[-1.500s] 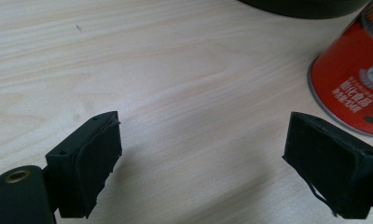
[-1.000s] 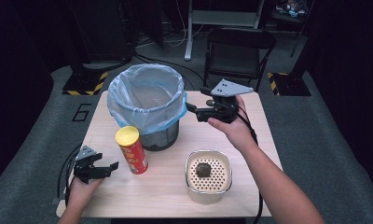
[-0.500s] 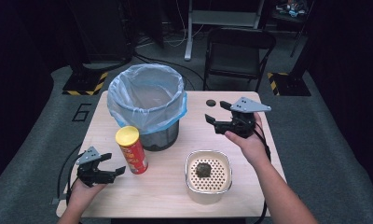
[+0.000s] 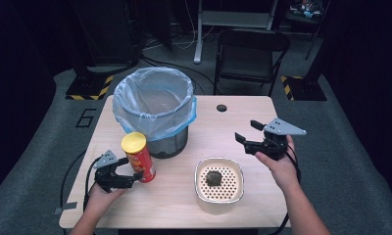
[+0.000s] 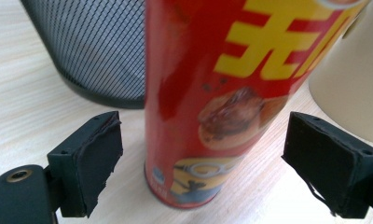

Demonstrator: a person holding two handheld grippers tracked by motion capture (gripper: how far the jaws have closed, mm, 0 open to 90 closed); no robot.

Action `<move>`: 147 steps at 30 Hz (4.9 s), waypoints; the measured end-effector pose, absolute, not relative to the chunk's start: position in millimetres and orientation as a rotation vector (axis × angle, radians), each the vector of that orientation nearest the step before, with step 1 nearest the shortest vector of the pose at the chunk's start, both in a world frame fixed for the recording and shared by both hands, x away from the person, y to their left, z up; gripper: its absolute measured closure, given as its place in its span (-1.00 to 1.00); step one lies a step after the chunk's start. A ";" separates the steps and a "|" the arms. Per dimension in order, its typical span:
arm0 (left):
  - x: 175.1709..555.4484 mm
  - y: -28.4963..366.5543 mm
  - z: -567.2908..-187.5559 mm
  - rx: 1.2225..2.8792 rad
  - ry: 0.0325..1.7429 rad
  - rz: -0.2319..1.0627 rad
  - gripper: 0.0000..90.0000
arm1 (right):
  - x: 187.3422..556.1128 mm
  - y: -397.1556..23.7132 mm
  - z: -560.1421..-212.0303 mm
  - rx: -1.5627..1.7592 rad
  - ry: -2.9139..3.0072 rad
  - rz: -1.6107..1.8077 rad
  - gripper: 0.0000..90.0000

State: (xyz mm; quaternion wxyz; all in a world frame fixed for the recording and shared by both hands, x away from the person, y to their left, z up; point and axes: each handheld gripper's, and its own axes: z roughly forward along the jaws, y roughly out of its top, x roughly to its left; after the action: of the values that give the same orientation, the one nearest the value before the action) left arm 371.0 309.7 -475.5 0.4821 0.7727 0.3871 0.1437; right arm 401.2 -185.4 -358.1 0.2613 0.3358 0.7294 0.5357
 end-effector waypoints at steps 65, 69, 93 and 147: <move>343.2 298.0 -278.0 1.958 0.831 0.432 -0.46 | 394.3 -245.4 -487.7 1.228 2.017 1.064 -0.44; 347.0 296.4 -261.5 1.955 0.830 0.431 -0.46 | 395.3 -248.2 -490.0 1.246 2.010 1.066 -0.44; 398.4 264.2 -175.3 1.986 0.826 0.476 -0.46 | 395.1 -251.8 -489.3 1.241 2.004 1.056 -0.44; 526.4 246.1 -263.1 1.982 1.241 0.462 -0.71 | 399.6 -250.5 -497.7 1.255 2.072 1.035 -0.41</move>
State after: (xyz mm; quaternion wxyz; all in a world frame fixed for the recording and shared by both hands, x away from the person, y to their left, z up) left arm 526.4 246.1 -263.1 0.3698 0.7726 0.4836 0.1802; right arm 399.6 -250.5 -497.7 0.2510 0.4612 0.7613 0.3803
